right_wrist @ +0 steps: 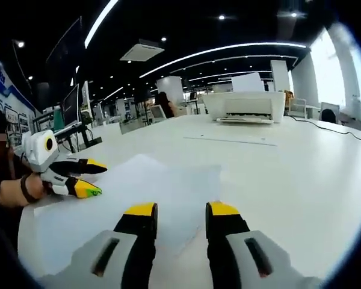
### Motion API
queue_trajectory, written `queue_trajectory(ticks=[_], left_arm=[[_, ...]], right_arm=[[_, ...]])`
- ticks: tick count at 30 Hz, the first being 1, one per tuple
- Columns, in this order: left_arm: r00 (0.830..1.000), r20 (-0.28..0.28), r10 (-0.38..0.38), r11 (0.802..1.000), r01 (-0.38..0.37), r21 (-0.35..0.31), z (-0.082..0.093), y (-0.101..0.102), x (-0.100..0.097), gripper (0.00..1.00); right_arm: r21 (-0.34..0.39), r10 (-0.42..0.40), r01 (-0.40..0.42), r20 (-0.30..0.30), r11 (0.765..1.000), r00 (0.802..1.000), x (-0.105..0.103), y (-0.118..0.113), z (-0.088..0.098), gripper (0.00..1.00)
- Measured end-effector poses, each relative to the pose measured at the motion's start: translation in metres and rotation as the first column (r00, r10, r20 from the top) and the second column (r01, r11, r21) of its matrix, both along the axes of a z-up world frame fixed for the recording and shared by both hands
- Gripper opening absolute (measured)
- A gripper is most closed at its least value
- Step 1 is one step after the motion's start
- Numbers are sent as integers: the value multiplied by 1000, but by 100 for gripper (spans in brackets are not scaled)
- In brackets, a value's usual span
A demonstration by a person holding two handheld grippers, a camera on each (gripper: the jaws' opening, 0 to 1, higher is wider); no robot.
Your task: Organize the stack of printing papers by aligning and flattening the scattered papers on the table
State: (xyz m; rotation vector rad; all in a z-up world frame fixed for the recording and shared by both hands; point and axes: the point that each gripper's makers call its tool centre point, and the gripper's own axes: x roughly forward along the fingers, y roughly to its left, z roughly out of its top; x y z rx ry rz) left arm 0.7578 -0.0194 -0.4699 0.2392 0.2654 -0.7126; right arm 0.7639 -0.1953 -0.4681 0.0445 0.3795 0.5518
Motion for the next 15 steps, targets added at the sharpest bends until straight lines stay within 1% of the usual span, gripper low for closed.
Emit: queue_trajectory(ticks=[4,8,11,12,14,15], left_arm=[[1000,-1,3,1000,-3,-14,4,1,-3,47],[1000,7,9,1000,-9,-26,10,3,-4,45],[1000,-4,16,999,-17,-36,11,9,-4,43],[1000,-6,23,999,-23,-26,10,12,-4,41],[999,0,38,999,-38,-25,12,17,-4,41],[999,-2,44,998,-44,-35,13,20,-2,41]], right_arm=[[-9,-1,1,-3,1000,1000,1,-1,-2,28],[-3,-5,5,-6,1000,1000,2,-2,-1,28],[2,-11,11,-9,1000,1000,1,-4,-1,28],[4,-13,13,-11,1000,1000,1,-4,0,28],[10,-17,18,-8,1000,1000,0,-6,1,28],[11,-20,20,-8,1000,1000,0,-7,1,28]])
